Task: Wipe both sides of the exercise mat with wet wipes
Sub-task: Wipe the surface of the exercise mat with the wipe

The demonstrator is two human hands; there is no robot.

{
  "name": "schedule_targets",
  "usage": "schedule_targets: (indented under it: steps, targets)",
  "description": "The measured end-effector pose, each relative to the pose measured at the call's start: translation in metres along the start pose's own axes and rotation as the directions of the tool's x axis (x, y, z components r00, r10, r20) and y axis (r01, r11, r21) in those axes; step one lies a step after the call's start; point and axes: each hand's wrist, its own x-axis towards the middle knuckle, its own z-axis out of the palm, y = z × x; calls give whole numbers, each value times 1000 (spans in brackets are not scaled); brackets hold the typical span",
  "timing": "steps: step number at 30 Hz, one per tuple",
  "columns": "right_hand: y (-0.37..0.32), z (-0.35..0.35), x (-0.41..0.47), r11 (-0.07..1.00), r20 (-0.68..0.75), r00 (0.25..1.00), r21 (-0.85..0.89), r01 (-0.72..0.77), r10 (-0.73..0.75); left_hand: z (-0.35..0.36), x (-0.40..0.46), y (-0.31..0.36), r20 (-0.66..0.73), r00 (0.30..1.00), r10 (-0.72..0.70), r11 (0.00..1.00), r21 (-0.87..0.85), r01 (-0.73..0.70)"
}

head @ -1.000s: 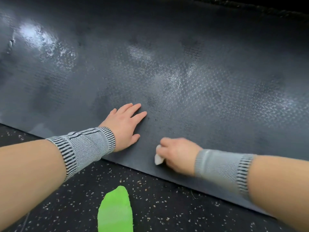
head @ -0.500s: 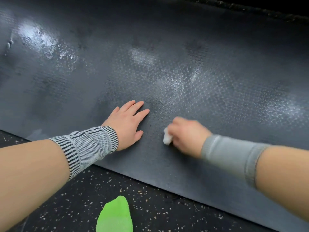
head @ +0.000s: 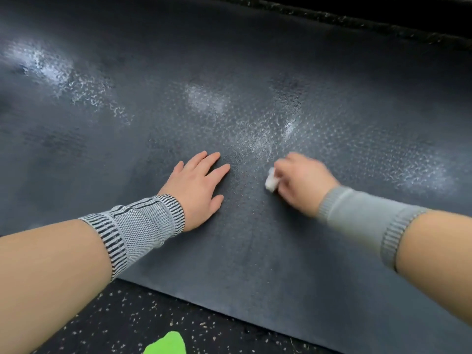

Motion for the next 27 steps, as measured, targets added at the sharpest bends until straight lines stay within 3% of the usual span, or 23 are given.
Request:
schedule_targets:
  steps: [2, 4, 6, 8, 10, 12, 14, 16, 17, 18, 20, 22, 23, 25, 27]
  targets:
    - [14, -11, 20, 969, -131, 962, 93, -227, 238, 0, 2, 1, -23, 1000, 0, 1000, -16, 0]
    - [-9, -7, 28, 959, -130, 954, 123, -256, 272, -1, 6, 2, -60, 998, -1, 998, -59, -3]
    - [-49, 12, 13, 991, -54, 998, 130, -18, 26, -5, 13, 3, -95, 995, -5, 995, -103, -5]
    - [-68, 21, -13, 953, 43, 965, 173, 249, -260, -9, 20, 4, -111, 994, -9, 993, -119, -4]
    - [-42, 14, -13, 936, 74, 939, 144, 323, -335, -13, 26, 2, -106, 994, -10, 994, -114, -2]
    - [-1, 1, 7, 974, 14, 976, 70, 215, -216, -15, 29, 0, -91, 996, -7, 996, -91, -1]
    - [33, -17, 31, 996, -115, 991, 59, -61, 67, -17, 32, -1, -74, 997, -4, 998, -69, -1]
    - [37, -24, 48, 942, -216, 920, 153, -298, 326, -19, 37, 0, -64, 998, -8, 999, -51, 4]
    - [24, -22, 52, 927, -218, 906, 185, -325, 362, -20, 40, 2, -62, 998, -11, 999, -50, 8]
    - [6, -16, 51, 945, -198, 931, 184, -272, 307, -22, 44, 3, -64, 998, -15, 998, -58, 12]
    - [-33, 2, 34, 985, -123, 992, 170, 20, 2, -25, 52, 5, -74, 997, -23, 997, -79, 17]
    - [-39, 7, 13, 948, -26, 962, 168, 272, -271, -28, 58, 5, -79, 997, -25, 996, -82, 19]
    - [-22, 3, 13, 939, -10, 951, 155, 306, -309, -29, 61, 5, -76, 997, -27, 996, -82, 21]
    - [22, -12, 27, 970, -50, 973, 88, 228, -225, -30, 63, 5, -70, 997, -27, 997, -78, 21]
    - [61, -28, 47, 998, -151, 987, 38, -42, 47, -31, 65, 5, -62, 998, -18, 997, -80, 13]
